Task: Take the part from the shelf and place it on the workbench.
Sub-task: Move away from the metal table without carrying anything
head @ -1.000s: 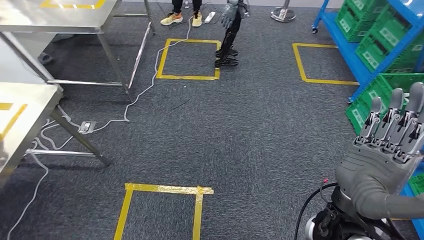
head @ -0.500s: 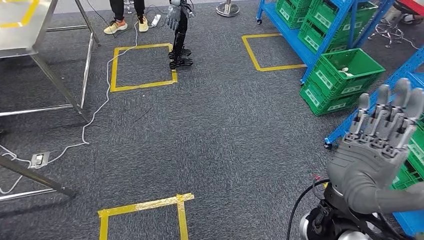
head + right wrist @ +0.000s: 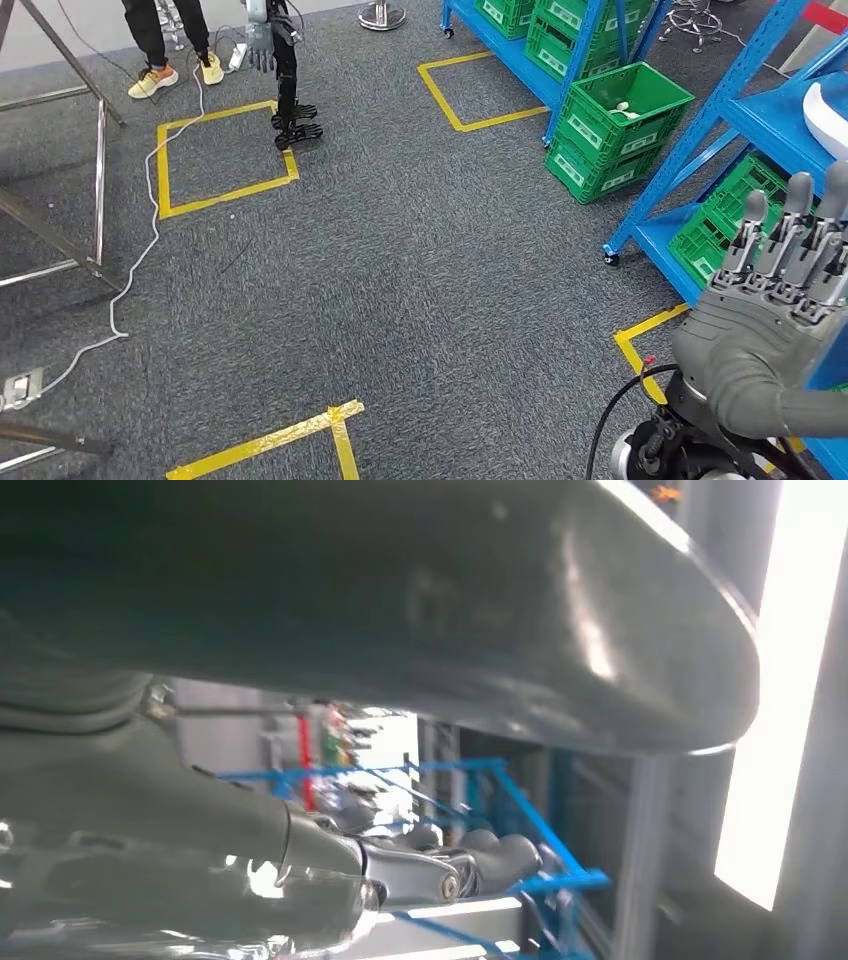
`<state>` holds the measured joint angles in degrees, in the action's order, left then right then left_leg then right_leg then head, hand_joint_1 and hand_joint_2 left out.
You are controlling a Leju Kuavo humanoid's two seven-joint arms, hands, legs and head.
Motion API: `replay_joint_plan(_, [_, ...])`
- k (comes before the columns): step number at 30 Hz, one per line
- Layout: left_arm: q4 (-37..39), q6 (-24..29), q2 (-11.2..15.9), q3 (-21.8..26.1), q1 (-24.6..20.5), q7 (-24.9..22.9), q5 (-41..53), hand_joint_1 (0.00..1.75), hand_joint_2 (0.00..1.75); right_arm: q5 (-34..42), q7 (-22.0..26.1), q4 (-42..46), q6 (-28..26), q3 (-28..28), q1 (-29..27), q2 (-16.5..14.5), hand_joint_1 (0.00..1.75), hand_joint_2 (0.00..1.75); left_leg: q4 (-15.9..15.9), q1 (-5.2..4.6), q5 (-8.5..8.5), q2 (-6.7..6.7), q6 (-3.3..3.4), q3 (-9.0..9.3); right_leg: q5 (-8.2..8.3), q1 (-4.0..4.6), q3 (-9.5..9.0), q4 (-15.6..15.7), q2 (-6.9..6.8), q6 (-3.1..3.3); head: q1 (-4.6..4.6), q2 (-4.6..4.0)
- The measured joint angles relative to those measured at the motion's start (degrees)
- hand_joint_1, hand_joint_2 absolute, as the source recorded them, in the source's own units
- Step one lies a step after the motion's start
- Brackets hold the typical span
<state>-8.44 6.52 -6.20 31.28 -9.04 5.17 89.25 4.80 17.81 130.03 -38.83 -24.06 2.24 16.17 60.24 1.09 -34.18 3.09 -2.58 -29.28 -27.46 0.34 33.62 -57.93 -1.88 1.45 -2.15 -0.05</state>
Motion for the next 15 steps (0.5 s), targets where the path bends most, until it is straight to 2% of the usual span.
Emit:
replay_joint_plan(1, [-0.01,-0.02,-0.02,-0.07,0.02,0.03,0.03,0.0,0.0,0.0,0.0,0.09,0.01,-0.03,0.13,-0.01,0.0,0.0,3.16,0.06,-1.46,-2.15,-0.01,-1.66,0.0,-0.1,-0.3,0.23,0.52,0.33,0.26,0.01])
replay_joint_plan(2, [0.0,-0.05,-0.04,-0.15,0.14,0.04,0.06,0.0,0.0,-0.01,0.0,0.14,0.01,-0.07,0.28,-0.02,0.0,0.0,7.13,0.01,-2.98,-3.33,0.03,-3.95,-0.08,-0.06,-0.46,0.3,1.16,0.63,0.6,0.01])
replay_joint_plan(3, [0.02,-0.09,-0.05,-0.22,0.33,0.05,0.1,0.0,0.0,-0.01,0.0,0.14,0.01,-0.11,0.32,-0.03,0.0,0.0,11.0,-0.05,-4.06,-3.56,0.05,-6.42,-0.17,0.03,-0.57,0.3,1.95,0.82,0.92,0.01])
replay_joint_plan(4, [0.03,-0.12,-0.05,-0.27,0.51,0.07,0.15,0.0,0.0,-0.03,0.0,0.13,0.01,-0.15,0.3,-0.04,0.0,0.0,13.54,-0.08,-4.16,-3.54,0.08,-8.42,-0.31,0.14,-0.73,0.29,2.81,0.94,1.25,0.01])
replay_joint_plan(5, [0.04,-0.14,-0.05,-0.3,0.65,0.07,0.19,0.0,0.0,-0.07,-0.01,0.13,0.01,-0.17,0.29,-0.04,0.0,0.0,13.89,-0.09,-2.98,-3.51,0.17,-9.44,-0.47,0.23,-0.98,0.27,3.72,1.0,1.55,0.01])
replay_joint_plan(6, [0.04,-0.14,-0.05,-0.32,0.72,0.07,0.21,0.0,0.0,-0.11,-0.02,0.1,0.02,-0.19,0.28,-0.04,0.0,0.0,12.21,-0.09,-0.76,-3.67,0.32,-9.45,-0.66,0.28,-1.31,0.25,4.6,0.98,1.79,0.01])
replay_joint_plan(7, [0.04,-0.14,-0.05,-0.35,0.74,0.06,0.23,0.0,0.0,-0.14,-0.04,0.07,0.03,-0.2,0.28,-0.04,0.0,0.0,8.79,-0.07,2.15,-4.48,0.52,-8.57,-0.92,0.28,-1.68,0.21,5.41,0.89,1.99,0.01])
replay_joint_plan(8, [0.04,-0.15,-0.05,-0.38,0.75,0.04,0.25,0.0,0.0,-0.16,-0.08,0.03,0.05,-0.2,0.29,-0.04,0.0,0.0,5.15,0.03,4.49,-6.22,0.77,-7.4,-1.23,0.3,-1.97,0.09,6.18,0.68,2.09,0.01])
replay_joint_plan(9, [0.04,-0.17,-0.05,-0.41,0.76,0.02,0.27,0.0,0.0,-0.17,-0.15,-0.04,0.08,-0.22,0.37,-0.04,0.0,0.0,1.92,0.15,5.87,-7.75,0.92,-6.2,-1.52,0.23,-2.07,-0.1,6.94,0.41,2.08,0.01])
replay_joint_plan(10, [0.04,-0.29,-0.05,-0.48,0.79,-0.03,0.31,0.0,0.0,-0.17,-0.24,-0.14,0.11,-0.23,0.48,-0.05,0.0,0.0,-0.15,0.18,6.43,-8.96,1.05,-5.33,-1.71,0.08,-2.03,-0.2,7.67,0.07,2.08,0.0])
replay_joint_plan(11, [0.05,-0.45,-0.05,-0.61,0.81,-0.11,0.36,0.0,0.0,-0.17,-0.32,-0.25,0.14,-0.26,0.6,-0.07,0.0,0.0,-0.97,0.16,6.15,-9.34,1.19,-4.84,-1.79,-0.09,-1.9,-0.21,8.46,-0.3,2.08,-0.01])
replay_joint_plan(13, [0.04,-0.81,-0.06,-0.95,0.81,-0.26,0.44,0.0,0.0,-0.17,-0.42,-0.45,0.18,-0.31,0.84,-0.09,0.0,0.0,-1.72,0.16,5.95,-7.74,1.5,-4.17,-1.79,-0.32,-1.69,0.01,9.72,-0.92,2.14,-0.01])
replay_joint_plan(14, [0.02,-0.92,-0.05,-1.1,0.8,-0.29,0.46,0.0,0.0,-0.18,-0.43,-0.49,0.2,-0.33,1.0,-0.09,0.0,0.0,-2.12,0.27,5.92,-6.75,1.75,-3.79,-2.14,-0.23,-1.49,-0.4,8.99,-1.25,1.96,0.0])
replay_joint_plan(15, [0.0,-1.02,-0.05,-1.21,0.8,-0.29,0.49,0.0,0.0,-0.17,-0.46,-0.53,0.25,-0.34,1.29,-0.08,0.0,0.0,-2.52,0.39,5.88,-5.7,1.99,-3.39,-3.0,-0.15,-0.81,-1.76,7.56,-1.61,1.62,0.01])
